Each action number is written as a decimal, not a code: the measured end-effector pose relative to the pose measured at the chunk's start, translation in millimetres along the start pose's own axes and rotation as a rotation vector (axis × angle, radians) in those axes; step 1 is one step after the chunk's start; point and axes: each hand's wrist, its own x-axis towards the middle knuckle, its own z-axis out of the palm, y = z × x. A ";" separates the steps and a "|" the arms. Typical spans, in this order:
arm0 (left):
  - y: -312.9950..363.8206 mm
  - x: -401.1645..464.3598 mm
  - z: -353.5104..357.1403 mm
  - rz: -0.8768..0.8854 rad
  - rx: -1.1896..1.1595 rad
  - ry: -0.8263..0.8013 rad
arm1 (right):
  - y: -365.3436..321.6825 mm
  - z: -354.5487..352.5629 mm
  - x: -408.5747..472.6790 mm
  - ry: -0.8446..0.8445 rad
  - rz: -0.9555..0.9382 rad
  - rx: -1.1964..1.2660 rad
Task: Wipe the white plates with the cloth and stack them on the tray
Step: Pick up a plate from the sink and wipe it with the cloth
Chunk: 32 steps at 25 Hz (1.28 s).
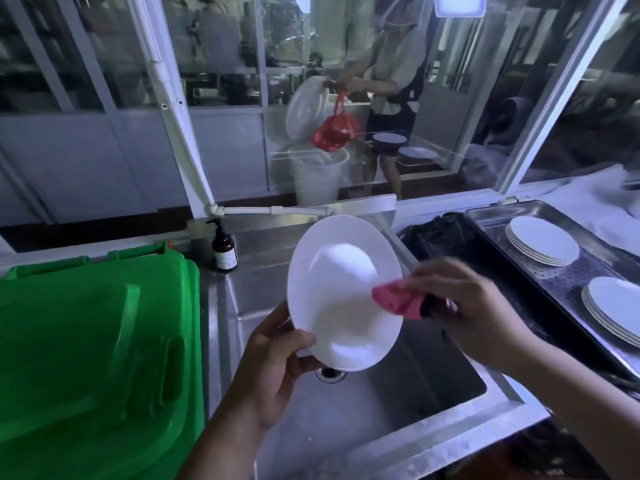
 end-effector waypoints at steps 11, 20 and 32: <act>32.4 -16.0 7.2 0.071 -0.052 -0.134 | -26.8 21.1 83.5 0.184 -0.369 -0.283; 35.5 -5.6 1.8 0.287 -0.015 -0.016 | -63.3 83.2 -9.2 0.214 0.101 0.015; 13.2 -21.8 -8.4 0.123 -0.072 -0.027 | -51.1 16.0 57.2 0.234 0.312 0.043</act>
